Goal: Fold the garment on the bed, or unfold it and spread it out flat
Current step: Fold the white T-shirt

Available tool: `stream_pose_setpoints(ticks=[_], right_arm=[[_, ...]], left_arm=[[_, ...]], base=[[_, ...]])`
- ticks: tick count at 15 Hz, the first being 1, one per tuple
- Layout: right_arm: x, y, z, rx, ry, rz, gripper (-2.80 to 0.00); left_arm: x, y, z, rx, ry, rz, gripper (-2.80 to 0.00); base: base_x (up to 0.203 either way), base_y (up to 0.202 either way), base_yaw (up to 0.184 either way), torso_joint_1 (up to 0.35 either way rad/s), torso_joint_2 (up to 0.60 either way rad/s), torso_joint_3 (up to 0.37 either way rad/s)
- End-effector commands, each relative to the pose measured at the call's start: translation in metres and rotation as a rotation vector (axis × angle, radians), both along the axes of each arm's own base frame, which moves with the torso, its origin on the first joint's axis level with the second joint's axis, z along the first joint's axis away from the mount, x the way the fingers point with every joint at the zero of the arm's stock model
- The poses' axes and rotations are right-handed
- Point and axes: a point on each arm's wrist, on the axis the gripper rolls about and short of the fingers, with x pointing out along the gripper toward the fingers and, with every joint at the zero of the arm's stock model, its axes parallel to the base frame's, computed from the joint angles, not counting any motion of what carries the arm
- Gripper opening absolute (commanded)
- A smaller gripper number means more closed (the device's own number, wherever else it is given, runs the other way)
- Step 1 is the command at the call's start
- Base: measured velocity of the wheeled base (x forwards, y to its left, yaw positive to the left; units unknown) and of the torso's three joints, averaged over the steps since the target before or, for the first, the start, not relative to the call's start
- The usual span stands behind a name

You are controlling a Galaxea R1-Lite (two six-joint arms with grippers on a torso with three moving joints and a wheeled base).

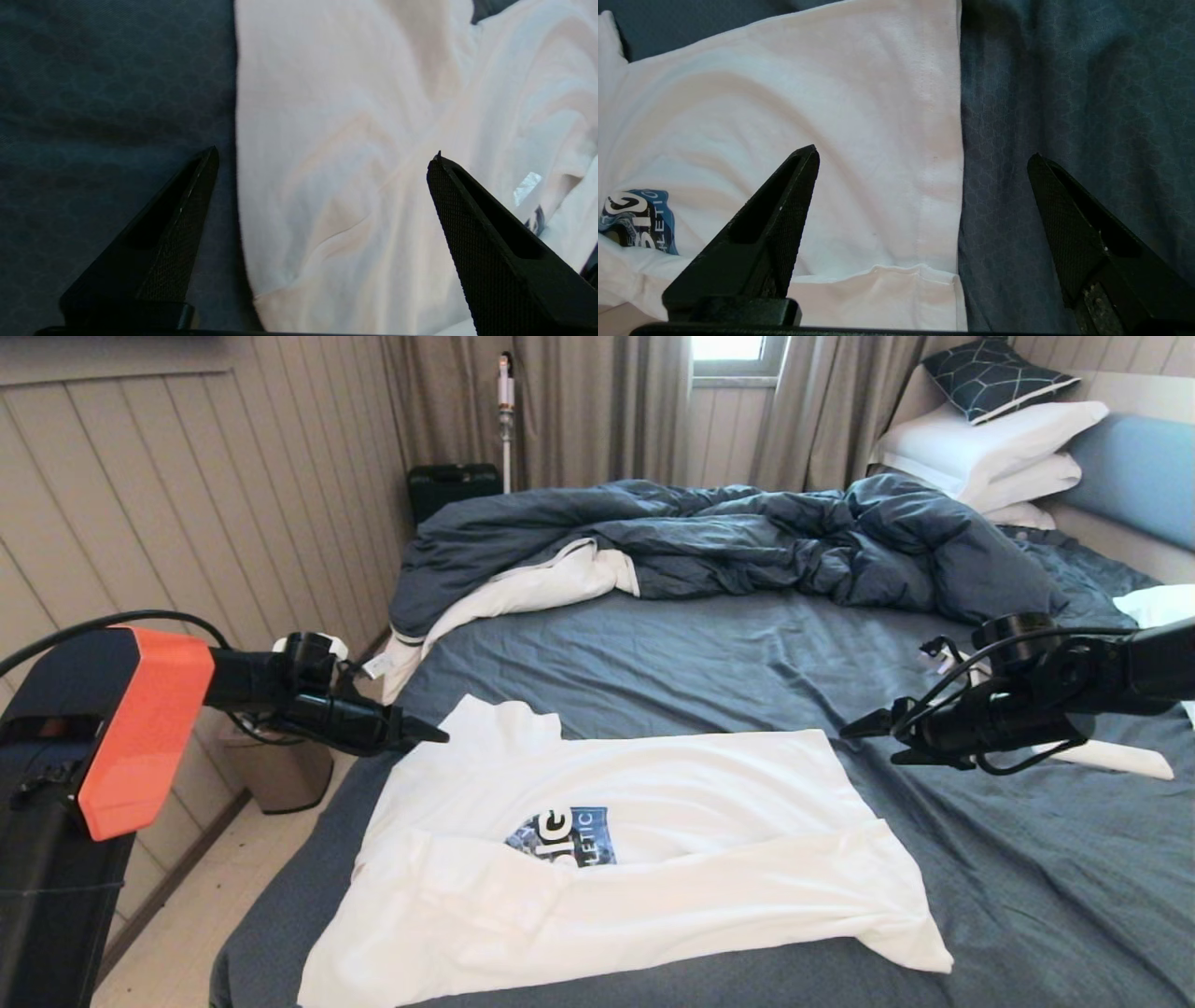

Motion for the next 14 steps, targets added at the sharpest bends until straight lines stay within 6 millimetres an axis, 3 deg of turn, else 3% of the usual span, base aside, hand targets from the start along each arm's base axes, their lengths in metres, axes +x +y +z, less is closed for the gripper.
stream_pose_setpoints(ticks=[1,14], right_arm=[[-0.0020,-0.0027,-0.0008,0.006,0.006,-0.005,0.00],[-0.0029,-0.0012,-0.0043,0.009,0.018,-0.002,0.00]], left_arm=[[0.0018,-0.0087,-0.0054,-0.004,-0.004,-0.020,0.00],[0.0102,-0.0173,-0.0144,-0.005,-0.061,-0.033,0.00]], base=[[0.000,0.000,0.000,0.000,0.00,0.000],[0.000,0.000,0.000,0.000,0.00,0.000]])
